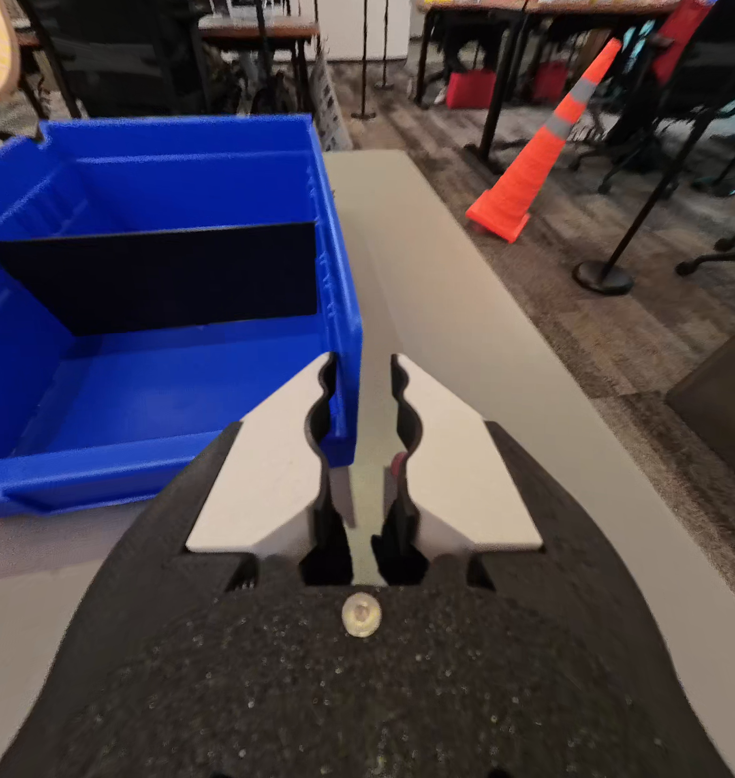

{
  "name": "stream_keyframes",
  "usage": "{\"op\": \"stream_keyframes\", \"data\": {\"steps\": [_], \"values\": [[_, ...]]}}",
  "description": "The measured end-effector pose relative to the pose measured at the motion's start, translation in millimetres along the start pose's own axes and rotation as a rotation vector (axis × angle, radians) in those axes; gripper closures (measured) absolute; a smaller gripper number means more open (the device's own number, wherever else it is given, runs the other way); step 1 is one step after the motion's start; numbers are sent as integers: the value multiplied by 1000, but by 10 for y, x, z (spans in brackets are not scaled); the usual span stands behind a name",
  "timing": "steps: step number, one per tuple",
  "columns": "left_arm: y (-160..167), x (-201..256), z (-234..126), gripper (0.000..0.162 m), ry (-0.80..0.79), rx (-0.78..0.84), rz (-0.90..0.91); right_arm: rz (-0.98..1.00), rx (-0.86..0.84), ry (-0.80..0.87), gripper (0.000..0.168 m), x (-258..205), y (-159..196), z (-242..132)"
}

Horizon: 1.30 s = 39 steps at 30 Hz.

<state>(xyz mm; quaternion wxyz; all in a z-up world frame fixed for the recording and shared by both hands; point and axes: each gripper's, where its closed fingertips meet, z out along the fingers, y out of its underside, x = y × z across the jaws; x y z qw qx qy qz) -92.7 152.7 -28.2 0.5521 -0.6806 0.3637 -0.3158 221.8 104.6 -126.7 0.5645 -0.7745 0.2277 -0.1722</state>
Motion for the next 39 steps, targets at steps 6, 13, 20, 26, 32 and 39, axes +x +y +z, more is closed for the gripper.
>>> {"op": "stream_keyframes", "data": {"steps": [6,13,20,26,32,39], "values": [[425,-1903,-1005,121,-400,-54,29,-46,275,92,127,-246,-828,-658],[1012,-2145,-836,98,-298,-171,-117,11,221,-602,117,-2878,-494,-1152],[993,-2097,-520,119,-359,-148,-82,-10,-113,-443,121,-3489,273,-659],[999,-2336,-689,157,-455,-193,-103,-33,-60,-292,167,-3461,147,-674],[855,-2912,-1049,158,-523,-182,-30,-24,41,-229,168,-4083,-59,-866],[994,-4017,-1746,158,-532,-197,-17,-106,45,-313,166,-5406,56,-998]]}}
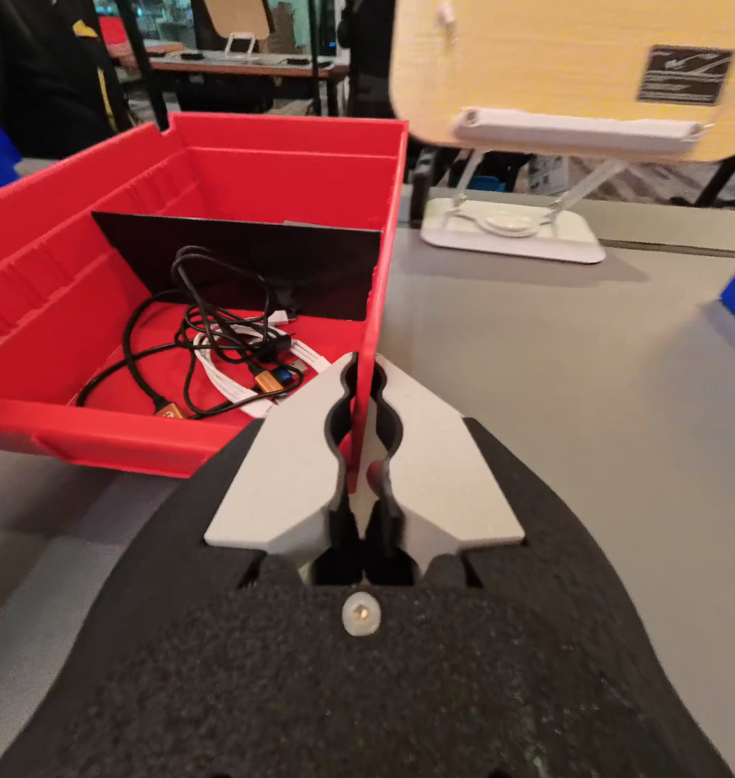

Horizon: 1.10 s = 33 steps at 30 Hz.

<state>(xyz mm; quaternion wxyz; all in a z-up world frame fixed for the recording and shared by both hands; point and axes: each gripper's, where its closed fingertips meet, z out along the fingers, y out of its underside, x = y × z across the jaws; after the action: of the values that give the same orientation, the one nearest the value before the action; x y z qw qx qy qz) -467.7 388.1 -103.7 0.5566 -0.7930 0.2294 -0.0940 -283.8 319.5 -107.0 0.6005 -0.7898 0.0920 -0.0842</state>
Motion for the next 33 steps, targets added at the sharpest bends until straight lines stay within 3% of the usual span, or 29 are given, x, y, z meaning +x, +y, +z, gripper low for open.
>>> {"op": "stream_keyframes", "data": {"steps": [5,8,11,16,22,25,29,31,33], "values": [[199,-447,119,159,6,-23,-62,-27,-47,-53,164,-462,152,197],[180,-456,128,158,23,-9,-160,-8,-54,-91,164,-469,137,281],[187,-485,126,157,-32,-12,-111,14,-90,-218,160,-505,122,260],[39,-590,-115,128,-108,75,-119,-57,-1,-451,137,-205,-78,-226],[-138,-652,-630,127,-277,216,-229,-65,-79,-480,132,1224,183,-750],[-87,-223,-720,130,-231,192,-112,52,-65,-472,125,2149,395,-1064],[37,323,-693,144,-112,150,-76,253,22,-220,127,3428,301,-1214],[198,563,-600,155,23,37,-148,204,83,-57,129,3934,202,-1221],[345,689,-516,149,116,-59,-181,117,75,76,130,4266,265,-1181]]}}
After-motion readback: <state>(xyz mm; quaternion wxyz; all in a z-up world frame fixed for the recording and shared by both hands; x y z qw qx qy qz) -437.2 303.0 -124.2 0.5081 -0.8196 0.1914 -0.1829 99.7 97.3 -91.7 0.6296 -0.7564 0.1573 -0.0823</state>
